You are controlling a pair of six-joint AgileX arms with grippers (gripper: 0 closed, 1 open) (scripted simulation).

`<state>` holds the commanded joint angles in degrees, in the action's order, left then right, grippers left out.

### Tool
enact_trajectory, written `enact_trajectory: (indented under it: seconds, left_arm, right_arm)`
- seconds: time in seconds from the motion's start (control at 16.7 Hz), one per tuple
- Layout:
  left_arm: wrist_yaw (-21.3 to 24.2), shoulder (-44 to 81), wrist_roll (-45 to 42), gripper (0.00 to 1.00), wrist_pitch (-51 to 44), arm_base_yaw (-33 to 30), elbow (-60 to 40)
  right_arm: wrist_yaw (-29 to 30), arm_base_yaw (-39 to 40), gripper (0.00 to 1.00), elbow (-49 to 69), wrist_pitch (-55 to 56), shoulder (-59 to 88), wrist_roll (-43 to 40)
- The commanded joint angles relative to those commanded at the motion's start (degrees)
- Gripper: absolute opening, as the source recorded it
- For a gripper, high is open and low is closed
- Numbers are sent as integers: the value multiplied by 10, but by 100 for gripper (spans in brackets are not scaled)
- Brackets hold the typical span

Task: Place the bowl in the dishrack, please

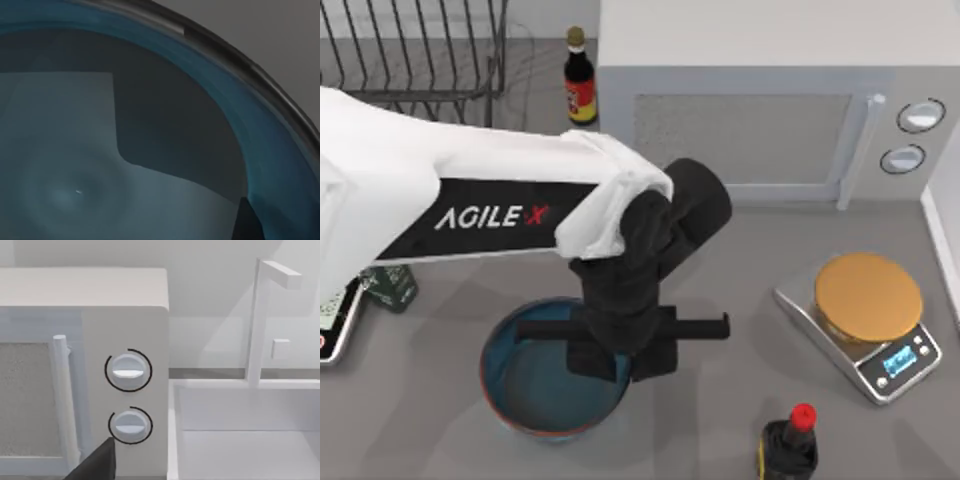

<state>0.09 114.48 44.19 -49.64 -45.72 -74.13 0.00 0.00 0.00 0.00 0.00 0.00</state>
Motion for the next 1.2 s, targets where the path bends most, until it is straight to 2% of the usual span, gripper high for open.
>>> enact_trajectory:
  seconds: [0.42, 0.6, 1.2]
  left_arm:
    - [0, -2, 0, 0, -1, 0, -1]
    - [0, 0, 2, 0, -40, -3, -40]
    - [0, -19, 7, 0, -404, -6, -371]
  right_arm:
    - [0, 0, 100, 0, 0, 0, 0]
    - [0, 0, 100, 0, 0, 0, 0]
    - [0, 0, 100, 0, 0, 0, 0]
